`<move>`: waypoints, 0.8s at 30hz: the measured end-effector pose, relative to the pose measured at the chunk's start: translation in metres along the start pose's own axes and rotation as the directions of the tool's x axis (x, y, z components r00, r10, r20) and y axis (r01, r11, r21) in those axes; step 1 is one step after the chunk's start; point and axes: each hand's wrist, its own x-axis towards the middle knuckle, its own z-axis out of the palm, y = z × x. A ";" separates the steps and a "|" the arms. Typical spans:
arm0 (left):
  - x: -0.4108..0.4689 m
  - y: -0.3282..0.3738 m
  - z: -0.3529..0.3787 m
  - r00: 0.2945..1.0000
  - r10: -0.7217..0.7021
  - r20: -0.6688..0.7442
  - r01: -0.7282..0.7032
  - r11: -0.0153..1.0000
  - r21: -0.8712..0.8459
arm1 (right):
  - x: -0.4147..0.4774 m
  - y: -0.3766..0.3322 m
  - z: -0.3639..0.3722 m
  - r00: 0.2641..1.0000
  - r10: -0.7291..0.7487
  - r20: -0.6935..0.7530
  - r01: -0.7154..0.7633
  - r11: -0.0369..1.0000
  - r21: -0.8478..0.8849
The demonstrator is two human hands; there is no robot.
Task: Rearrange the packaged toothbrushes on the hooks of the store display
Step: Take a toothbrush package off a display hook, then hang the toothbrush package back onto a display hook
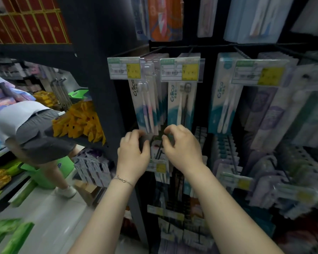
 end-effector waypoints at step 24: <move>-0.107 -0.010 0.075 0.936 0.194 0.295 -0.259 0.945 0.200 | -0.132 0.061 0.017 0.993 0.120 -0.019 -0.121 0.957 -0.264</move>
